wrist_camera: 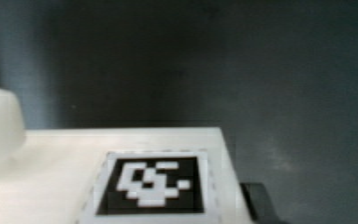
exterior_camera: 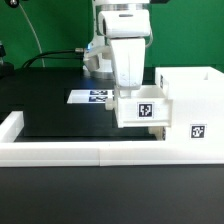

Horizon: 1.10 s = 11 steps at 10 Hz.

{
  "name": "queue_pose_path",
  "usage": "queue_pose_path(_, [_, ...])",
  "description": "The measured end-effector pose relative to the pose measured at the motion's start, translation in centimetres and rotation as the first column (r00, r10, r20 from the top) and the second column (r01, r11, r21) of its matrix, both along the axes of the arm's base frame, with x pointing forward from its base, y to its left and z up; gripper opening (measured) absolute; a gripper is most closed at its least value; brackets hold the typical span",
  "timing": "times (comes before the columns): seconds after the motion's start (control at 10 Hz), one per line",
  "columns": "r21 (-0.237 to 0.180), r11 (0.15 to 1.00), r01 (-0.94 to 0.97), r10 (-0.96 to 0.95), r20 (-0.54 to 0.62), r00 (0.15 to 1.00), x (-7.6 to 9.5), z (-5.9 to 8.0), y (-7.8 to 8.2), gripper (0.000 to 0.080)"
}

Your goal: Assemble drawer

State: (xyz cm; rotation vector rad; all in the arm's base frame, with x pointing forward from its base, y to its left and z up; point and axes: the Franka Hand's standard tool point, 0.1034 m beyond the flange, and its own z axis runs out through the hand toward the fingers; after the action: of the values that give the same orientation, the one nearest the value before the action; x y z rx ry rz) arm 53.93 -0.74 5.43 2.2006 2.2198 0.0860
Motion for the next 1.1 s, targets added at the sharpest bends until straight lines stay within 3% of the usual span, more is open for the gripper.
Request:
queue_pose_path(0.7, [-0.001, 1.000, 0.019, -0.019, -0.007, 1.000, 0.0, 0.0, 0.2, 0.0044])
queue_pose_path(1.1, [-0.002, 1.000, 0.019, -0.019, -0.003, 1.000, 0.1, 0.1, 1.3, 0.0044])
